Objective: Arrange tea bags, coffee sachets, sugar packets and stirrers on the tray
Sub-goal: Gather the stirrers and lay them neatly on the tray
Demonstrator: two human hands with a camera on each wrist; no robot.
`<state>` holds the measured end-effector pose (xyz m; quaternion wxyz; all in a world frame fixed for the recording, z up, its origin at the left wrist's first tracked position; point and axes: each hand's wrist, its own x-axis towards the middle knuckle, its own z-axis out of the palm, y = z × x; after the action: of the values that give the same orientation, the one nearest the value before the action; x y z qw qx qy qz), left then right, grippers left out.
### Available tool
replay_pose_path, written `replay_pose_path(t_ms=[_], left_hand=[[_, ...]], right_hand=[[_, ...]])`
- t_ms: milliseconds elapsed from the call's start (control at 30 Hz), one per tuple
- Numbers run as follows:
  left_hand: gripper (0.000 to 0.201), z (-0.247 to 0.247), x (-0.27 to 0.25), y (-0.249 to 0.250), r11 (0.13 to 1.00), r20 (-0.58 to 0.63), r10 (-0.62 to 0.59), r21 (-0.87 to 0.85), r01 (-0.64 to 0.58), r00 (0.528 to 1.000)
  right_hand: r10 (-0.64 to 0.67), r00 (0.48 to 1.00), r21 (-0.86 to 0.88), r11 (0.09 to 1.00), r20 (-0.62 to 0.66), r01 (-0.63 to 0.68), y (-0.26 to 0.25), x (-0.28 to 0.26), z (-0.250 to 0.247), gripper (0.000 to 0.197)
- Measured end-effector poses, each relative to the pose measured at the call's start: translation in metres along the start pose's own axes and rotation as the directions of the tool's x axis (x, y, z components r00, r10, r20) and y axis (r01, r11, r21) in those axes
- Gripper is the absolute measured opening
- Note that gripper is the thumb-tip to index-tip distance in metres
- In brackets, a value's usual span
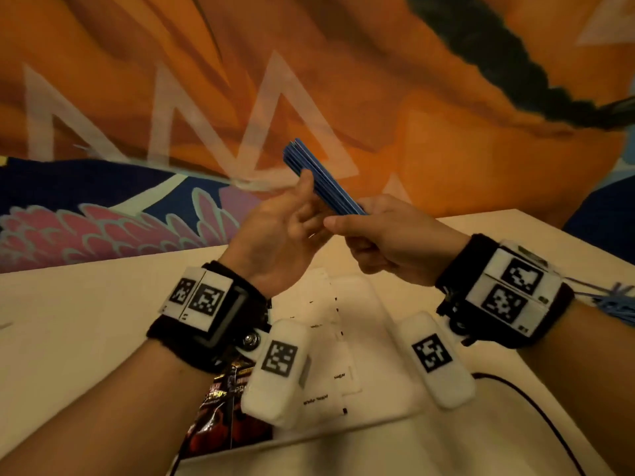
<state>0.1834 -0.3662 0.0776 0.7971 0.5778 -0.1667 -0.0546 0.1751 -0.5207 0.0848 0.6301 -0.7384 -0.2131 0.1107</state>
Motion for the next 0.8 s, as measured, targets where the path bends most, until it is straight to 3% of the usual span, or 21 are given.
replay_pose_path(t_ms=[133,233,333,433,500,567,667,733,800], left_hand=[[0.032,0.006,0.004,-0.013,0.995,-0.077,-0.102,-0.022,0.1,0.992],[0.014,0.013,0.015,-0.02,0.969,-0.132,-0.243,0.007,0.246,0.961],[0.011,0.016,0.034,-0.028,0.921,-0.216,-0.372,0.039,0.389,0.903],[0.016,0.014,0.056,-0.04,0.858,-0.303,-0.484,0.021,0.514,0.821],[0.018,0.01,0.066,-0.054,0.804,-0.352,-0.537,0.061,0.591,0.767],[0.021,0.006,0.071,-0.069,0.733,-0.391,-0.583,0.125,0.668,0.712],[0.01,0.009,0.079,-0.088,0.609,-0.436,-0.636,0.224,0.761,0.637],[0.01,0.011,0.083,-0.099,0.546,-0.443,-0.663,0.267,0.794,0.604],[0.008,0.015,0.086,-0.109,0.499,-0.453,-0.68,0.29,0.817,0.576]], right_hand=[[0.136,0.991,0.013,0.991,-0.004,-0.136,0.018,-0.001,0.003,0.005],[0.207,0.978,0.012,0.978,-0.022,-0.207,0.034,0.002,0.007,0.008],[0.272,0.961,-0.08,0.958,-0.044,-0.274,0.046,0.004,0.002,0.011],[0.363,0.929,-0.246,0.896,-0.077,-0.371,0.057,0.005,-0.02,0.044],[0.381,0.91,-0.338,0.845,-0.163,-0.414,0.066,0.005,-0.042,0.053],[0.382,0.89,-0.485,0.747,-0.247,-0.455,0.076,0.004,-0.062,0.052],[0.454,0.849,-0.709,0.503,-0.271,-0.495,0.091,0.003,-0.082,0.05],[0.493,0.832,-0.83,0.329,-0.255,-0.45,0.095,0.002,-0.085,0.042],[0.512,0.824,-0.894,0.211,-0.243,-0.395,0.099,0.003,-0.086,0.043]])
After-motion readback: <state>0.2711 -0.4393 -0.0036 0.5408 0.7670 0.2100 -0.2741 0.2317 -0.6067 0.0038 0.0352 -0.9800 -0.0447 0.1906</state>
